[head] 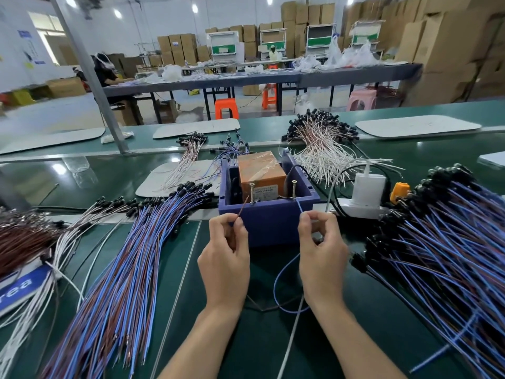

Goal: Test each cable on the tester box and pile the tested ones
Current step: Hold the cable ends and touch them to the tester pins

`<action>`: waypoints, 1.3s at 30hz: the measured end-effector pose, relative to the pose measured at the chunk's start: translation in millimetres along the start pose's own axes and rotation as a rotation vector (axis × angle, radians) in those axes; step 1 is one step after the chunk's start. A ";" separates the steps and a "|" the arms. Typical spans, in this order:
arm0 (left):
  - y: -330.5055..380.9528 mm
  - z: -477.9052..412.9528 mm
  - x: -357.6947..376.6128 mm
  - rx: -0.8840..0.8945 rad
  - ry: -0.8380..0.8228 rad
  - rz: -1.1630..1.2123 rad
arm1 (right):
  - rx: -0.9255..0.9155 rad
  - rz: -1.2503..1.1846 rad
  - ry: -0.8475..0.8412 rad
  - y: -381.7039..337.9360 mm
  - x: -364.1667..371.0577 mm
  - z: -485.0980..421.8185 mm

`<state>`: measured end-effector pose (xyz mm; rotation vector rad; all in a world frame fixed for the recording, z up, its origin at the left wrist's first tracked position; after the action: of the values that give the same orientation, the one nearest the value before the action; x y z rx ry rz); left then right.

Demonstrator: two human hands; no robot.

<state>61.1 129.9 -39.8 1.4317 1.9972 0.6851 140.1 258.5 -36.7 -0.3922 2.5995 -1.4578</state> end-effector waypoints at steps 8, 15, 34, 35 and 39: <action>-2.1 0.2 2.9 0.004 -0.001 -0.004 | 0.000 -0.008 0.014 2.2 0.4 1.0; -0.2 0.3 2.6 0.008 -0.007 -0.004 | -0.001 -0.023 0.003 1.5 1.2 1.8; 5.3 2.7 -11.7 -0.068 0.045 -0.047 | 0.233 -0.124 -0.029 -5.1 -19.9 6.1; 14.0 3.6 -16.2 -0.023 0.053 -0.053 | 0.273 -0.189 -0.015 -11.5 -24.4 5.1; 76.2 9.4 -21.7 0.242 -0.290 0.041 | 0.298 -0.444 -0.068 -65.5 -41.9 -14.2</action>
<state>123.2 132.1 10.3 1.6126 1.8714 0.2377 187.1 249.7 26.1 -1.0040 2.2807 -1.8886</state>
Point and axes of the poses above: each hand's wrist, its own z-axis away from the middle knuckle, its own x-axis out of the palm, y = z × x, the point moved 2 cm from there along -z, towards the middle knuckle, and after that the axes turned 8 degrees about y, right-handed, at the moved point
